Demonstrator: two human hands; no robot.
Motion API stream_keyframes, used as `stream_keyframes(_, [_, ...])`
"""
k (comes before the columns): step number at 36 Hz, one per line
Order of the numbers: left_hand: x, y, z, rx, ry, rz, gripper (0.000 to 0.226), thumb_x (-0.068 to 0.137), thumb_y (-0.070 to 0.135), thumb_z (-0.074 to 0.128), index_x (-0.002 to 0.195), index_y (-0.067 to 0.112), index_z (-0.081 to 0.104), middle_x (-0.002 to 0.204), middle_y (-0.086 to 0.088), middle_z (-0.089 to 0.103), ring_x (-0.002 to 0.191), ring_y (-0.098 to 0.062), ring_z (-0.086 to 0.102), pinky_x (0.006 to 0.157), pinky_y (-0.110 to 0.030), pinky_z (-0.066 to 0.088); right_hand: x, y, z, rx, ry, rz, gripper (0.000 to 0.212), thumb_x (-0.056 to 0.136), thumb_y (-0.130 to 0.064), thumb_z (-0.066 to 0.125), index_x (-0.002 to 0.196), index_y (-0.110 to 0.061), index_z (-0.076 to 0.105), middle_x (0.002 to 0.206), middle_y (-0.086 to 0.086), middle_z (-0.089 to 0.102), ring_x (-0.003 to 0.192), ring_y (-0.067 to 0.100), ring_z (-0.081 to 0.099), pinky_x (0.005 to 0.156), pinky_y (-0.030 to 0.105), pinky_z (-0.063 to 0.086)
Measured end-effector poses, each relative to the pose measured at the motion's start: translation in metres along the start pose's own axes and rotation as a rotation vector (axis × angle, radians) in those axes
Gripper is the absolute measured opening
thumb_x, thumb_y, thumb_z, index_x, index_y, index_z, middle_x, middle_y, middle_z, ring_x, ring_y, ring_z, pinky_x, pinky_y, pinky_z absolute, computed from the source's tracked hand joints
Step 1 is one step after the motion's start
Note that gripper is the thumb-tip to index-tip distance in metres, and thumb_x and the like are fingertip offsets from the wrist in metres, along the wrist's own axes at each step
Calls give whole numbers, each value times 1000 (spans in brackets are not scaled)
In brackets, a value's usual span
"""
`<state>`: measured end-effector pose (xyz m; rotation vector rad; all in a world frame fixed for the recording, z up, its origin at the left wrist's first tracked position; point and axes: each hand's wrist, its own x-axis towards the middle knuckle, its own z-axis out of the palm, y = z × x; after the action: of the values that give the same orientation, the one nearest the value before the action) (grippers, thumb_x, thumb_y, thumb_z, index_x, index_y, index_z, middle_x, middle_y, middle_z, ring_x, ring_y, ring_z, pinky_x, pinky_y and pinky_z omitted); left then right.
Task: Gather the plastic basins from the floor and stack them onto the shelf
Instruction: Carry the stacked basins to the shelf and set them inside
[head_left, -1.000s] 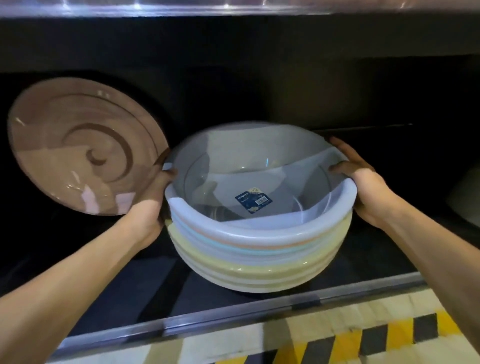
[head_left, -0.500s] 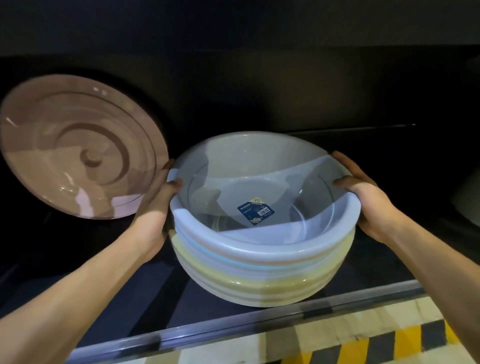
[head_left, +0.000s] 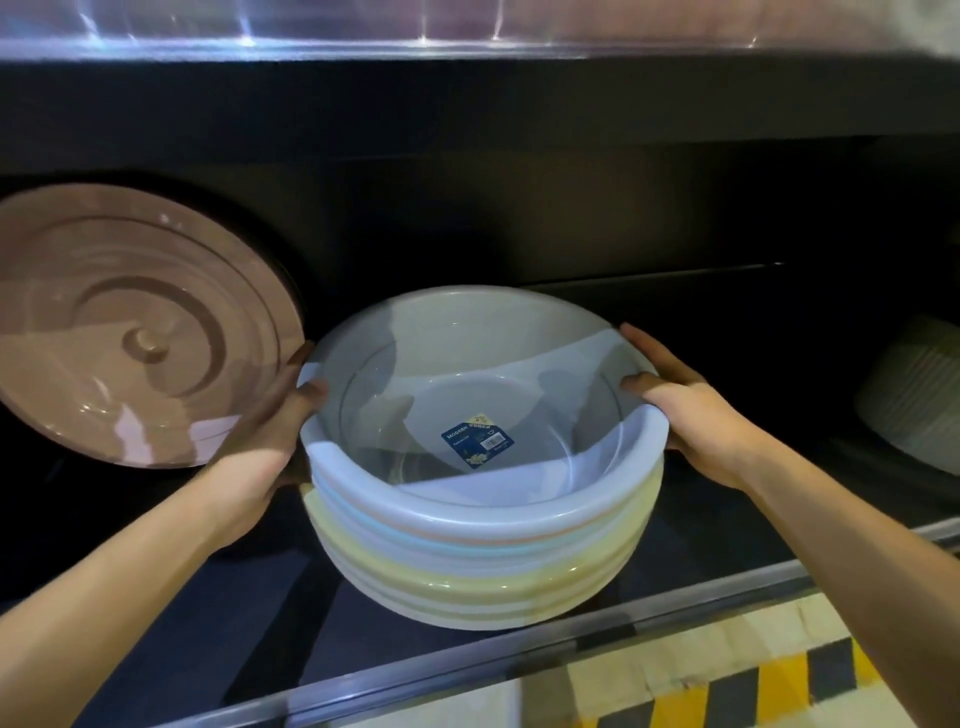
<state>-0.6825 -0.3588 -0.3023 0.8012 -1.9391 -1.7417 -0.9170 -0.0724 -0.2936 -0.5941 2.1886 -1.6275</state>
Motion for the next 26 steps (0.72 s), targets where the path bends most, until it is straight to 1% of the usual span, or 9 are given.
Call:
stream_keyframes(3, [-3,6,-3,84,62,29,44,95,49,55,138,44,50,128,5,66,113,-25,64,92,-56,55,-3,-10,-1,-72,51,-19,55,101,-26,57,147,-52,39,130,-10,55,107,14,60,91,33,54])
stream_keyframes(6, [-10,19,-3,285,163,83,46,93,47,60,137,33,56,131,4,64,119,-20,59,106,-42,45,-8,-24,-9,-254,84,-79,50,101,-32,57,148,-40,43,137,-7,55,117,13,54,91,24,44])
stream_keyframes(8, [-21,35,-4,403,172,94,44,94,45,59,132,25,61,129,2,65,118,-18,59,101,-32,41,-16,-38,-17,-372,85,-83,49,100,-39,56,148,-36,45,141,-2,57,124,19,56,96,27,42])
stream_keyframes(10, [-38,50,-5,523,145,14,51,92,54,54,130,22,63,132,0,63,125,-23,55,106,-35,39,-30,-55,-23,-504,70,-79,48,99,-41,54,146,-30,48,132,1,63,120,21,59,96,30,45])
stream_keyframes(12, [-64,68,-4,719,146,-88,51,95,53,50,112,10,70,119,-12,69,120,-34,57,98,-40,43,-51,-74,-25,-658,30,-94,42,99,-36,53,139,-21,56,119,0,66,111,19,62,94,32,48])
stream_keyframes(14, [-95,93,2,883,108,-60,49,96,50,48,94,5,67,96,-14,70,100,-36,62,78,-39,45,-75,-94,-27,-762,-53,-81,41,99,-32,54,136,-17,58,126,5,66,117,24,62,98,35,48])
stream_keyframes(18, [-164,162,8,1014,-146,-49,52,93,56,44,138,34,54,137,6,61,124,-24,58,100,-40,47,-128,-148,-36,-871,-262,11,53,101,-34,51,151,-21,41,147,9,51,132,30,51,105,38,43])
stream_keyframes(23, [-240,277,11,1103,-346,-151,38,95,45,48,130,35,61,137,7,62,126,-24,56,100,-37,46,-194,-258,-62,-951,-405,-30,41,100,-36,48,139,-24,51,131,8,60,115,33,58,91,44,51])
stream_keyframes(26, [-282,345,8,1117,-359,-205,38,96,42,49,131,30,60,136,4,63,126,-23,56,100,-36,46,-244,-330,-77,-972,-436,-32,40,99,-36,48,138,-27,51,135,6,57,118,34,57,93,43,50])
